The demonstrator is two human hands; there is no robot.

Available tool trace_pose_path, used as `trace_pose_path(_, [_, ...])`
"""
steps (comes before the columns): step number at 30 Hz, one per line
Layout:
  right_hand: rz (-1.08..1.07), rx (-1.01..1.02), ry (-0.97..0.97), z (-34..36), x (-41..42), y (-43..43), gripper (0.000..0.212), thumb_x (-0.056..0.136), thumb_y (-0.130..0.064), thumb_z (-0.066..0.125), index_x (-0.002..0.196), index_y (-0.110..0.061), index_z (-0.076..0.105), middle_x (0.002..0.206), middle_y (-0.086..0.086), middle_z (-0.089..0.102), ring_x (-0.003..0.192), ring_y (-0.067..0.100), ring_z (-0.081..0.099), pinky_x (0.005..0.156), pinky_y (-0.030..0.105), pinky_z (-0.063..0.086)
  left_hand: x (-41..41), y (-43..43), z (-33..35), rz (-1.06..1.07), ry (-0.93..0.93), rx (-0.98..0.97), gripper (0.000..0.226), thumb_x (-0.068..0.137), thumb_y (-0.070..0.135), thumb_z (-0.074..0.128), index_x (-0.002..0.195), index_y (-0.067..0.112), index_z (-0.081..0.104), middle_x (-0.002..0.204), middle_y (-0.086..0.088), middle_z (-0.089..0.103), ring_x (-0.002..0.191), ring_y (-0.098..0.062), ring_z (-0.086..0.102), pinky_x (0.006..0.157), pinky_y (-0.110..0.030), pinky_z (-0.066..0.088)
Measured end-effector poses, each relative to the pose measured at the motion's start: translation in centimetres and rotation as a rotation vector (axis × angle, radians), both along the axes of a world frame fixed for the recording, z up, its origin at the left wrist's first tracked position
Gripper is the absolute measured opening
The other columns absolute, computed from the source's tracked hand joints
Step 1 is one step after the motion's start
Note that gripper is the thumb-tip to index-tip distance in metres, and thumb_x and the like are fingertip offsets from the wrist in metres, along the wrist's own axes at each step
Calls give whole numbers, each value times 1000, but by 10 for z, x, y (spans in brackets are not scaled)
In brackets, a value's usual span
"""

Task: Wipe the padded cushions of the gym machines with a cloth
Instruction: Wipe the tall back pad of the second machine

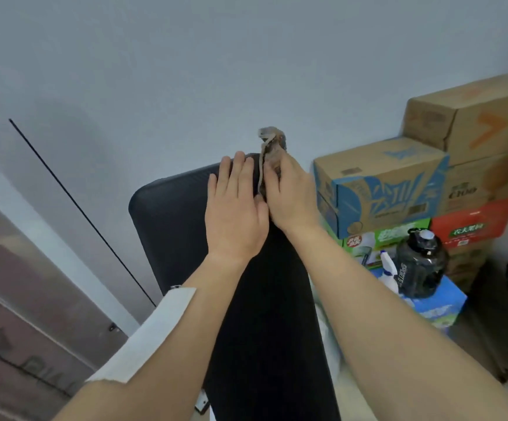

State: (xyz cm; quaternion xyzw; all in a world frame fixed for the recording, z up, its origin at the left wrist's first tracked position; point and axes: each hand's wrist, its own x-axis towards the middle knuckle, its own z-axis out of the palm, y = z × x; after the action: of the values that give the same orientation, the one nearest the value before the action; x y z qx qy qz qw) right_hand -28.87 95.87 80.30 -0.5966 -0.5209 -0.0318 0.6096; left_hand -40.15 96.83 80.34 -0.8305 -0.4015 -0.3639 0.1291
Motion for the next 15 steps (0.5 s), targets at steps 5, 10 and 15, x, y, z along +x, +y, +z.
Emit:
trace_pose_path(5, [-53, -97, 288, -55, -2, -28, 27, 105, -27, 43, 84, -17, 55, 66, -12, 52, 58, 1, 47, 55, 24, 25, 12, 9, -11, -18, -110, 50, 68, 96, 44, 32, 152, 5, 36, 162, -12, 34, 153, -32, 20, 124, -48, 10])
trace_pose_path(10, [-77, -264, 504, -125, -15, -58, 36, 105, -32, 42, 76, -16, 56, 65, -7, 56, 65, 11, 55, 63, 32, 38, 18, 15, -20, 92, -48, 122, 74, 95, 51, 32, 155, 7, 30, 164, -10, 29, 154, -32, 17, 125, -47, 6])
trace_pose_path(15, [-25, -253, 485, -80, -13, -45, 34, 106, -30, 37, 82, -17, 58, 72, -6, 58, 73, 18, 57, 69, 33, 36, 19, 15, -20, 120, -23, 128, 76, 95, 53, 30, 157, 8, 25, 166, -9, 24, 155, -31, 13, 126, -46, 4])
